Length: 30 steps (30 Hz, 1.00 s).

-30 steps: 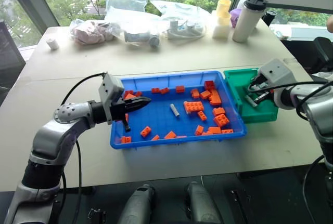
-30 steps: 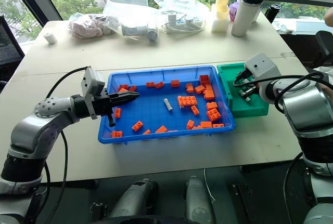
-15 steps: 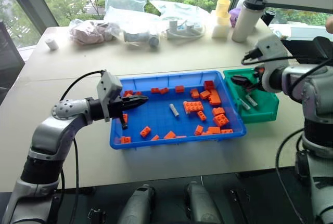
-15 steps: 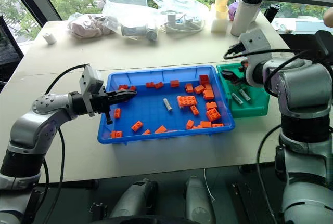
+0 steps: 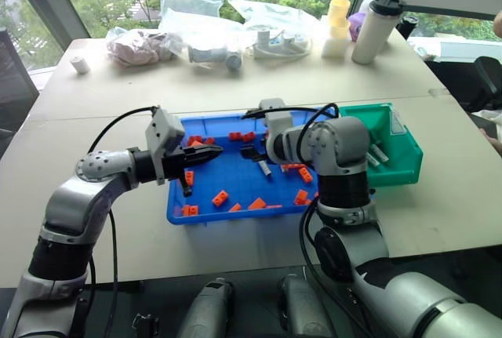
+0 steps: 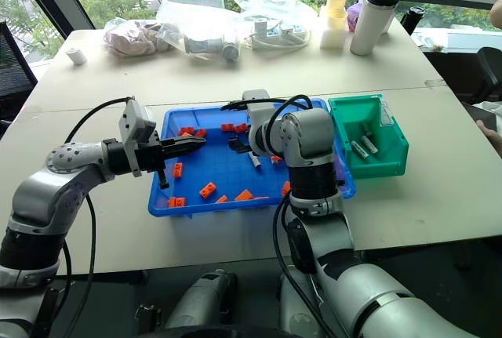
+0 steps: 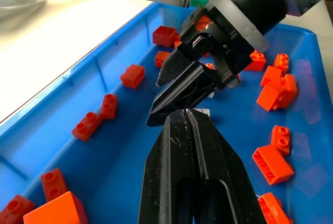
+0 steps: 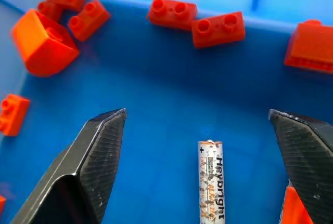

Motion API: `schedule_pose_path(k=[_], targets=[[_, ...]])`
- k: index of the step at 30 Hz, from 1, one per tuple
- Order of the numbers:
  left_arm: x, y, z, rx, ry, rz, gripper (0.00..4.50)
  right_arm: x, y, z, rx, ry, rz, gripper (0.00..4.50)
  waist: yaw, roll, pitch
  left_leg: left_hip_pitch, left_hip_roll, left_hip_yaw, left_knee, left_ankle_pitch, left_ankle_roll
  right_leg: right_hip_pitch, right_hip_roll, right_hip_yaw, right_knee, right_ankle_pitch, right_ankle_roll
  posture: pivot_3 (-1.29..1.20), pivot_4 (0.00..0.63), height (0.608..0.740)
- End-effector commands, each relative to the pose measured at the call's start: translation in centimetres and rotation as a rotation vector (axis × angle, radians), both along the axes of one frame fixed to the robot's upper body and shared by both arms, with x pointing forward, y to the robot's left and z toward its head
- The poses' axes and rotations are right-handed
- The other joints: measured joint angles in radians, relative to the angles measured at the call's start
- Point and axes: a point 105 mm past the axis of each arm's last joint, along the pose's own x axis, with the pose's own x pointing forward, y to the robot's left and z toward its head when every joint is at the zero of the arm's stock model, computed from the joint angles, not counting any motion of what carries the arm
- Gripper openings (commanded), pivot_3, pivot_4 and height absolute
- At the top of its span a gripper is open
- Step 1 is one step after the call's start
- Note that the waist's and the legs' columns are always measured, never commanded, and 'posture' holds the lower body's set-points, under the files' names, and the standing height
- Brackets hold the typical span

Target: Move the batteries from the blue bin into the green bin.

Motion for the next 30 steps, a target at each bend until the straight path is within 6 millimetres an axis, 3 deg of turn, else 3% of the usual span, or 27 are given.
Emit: schedule_pose_path(k=[1, 7, 10, 20, 27, 30], targets=[[-0.6, 0.2, 0.9, -0.003, -0.048, 0.012, 0.0, 0.2, 0.7, 1.0, -0.002, -0.013, -0.013, 4.44, -0.002, 0.0, 0.0, 0.0, 0.0, 0.0, 0.0, 0.0, 0.0, 0.0, 0.0, 0.0, 0.0, 0.0, 0.0, 0.0, 0.15, 0.74], [-0.7, 0.3, 0.9, -0.009, -0.048, 0.028, 0.0, -0.3, 1.5, 0.5, -0.025, -0.009, 0.04, 4.44, -0.006, 0.0, 0.0, 0.0, 0.001, 0.0, -0.001, 0.0, 0.0, 0.0, 0.001, 0.0, 0.0, 0.0, 0.0, 0.0, 0.15, 0.74], [-0.6, 0.2, 0.8, -0.011, -0.05, 0.031, 0.0, -1.2, 2.2, 0.2, -0.078, -0.033, 0.161, 4.44, -0.009, 0.0, 0.0, 0.0, 0.001, 0.0, -0.001, 0.0, 0.0, 0.0, 0.001, 0.0, 0.0, 0.0, 0.0, 0.0, 0.15, 0.74], [-0.3, 0.2, 0.5, -0.011, -0.044, 0.028, 0.0, -2.1, 1.3, -0.7, -0.171, -0.007, 0.282, 4.44, -0.025, 0.0, 0.0, 0.0, 0.001, -0.001, -0.001, 0.0, 0.001, 0.0, 0.001, 0.0, 0.0, 0.0, 0.0, 0.0, 0.15, 0.74], [-0.4, 0.1, 0.1, -0.01, -0.036, 0.024, 0.0, -3.1, 1.7, -1.1, -0.185, 0.018, 0.342, 4.44, -0.026, 0.0, 0.0, 0.0, 0.001, -0.001, -0.001, -0.001, 0.001, 0.0, 0.001, 0.0, 0.0, 0.0, 0.0, 0.0, 0.15, 0.74], [-0.3, 0.1, 0.1, -0.011, -0.04, 0.027, 0.0, -3.3, 1.9, -1.1, -0.19, 0.025, 0.358, 3.54, -0.026, 0.0, 0.0, 0.0, 0.001, -0.001, -0.001, -0.001, 0.001, 0.0, 0.001, 0.0, 0.0, 0.0, 0.0, 0.0, 0.15, 0.74]])
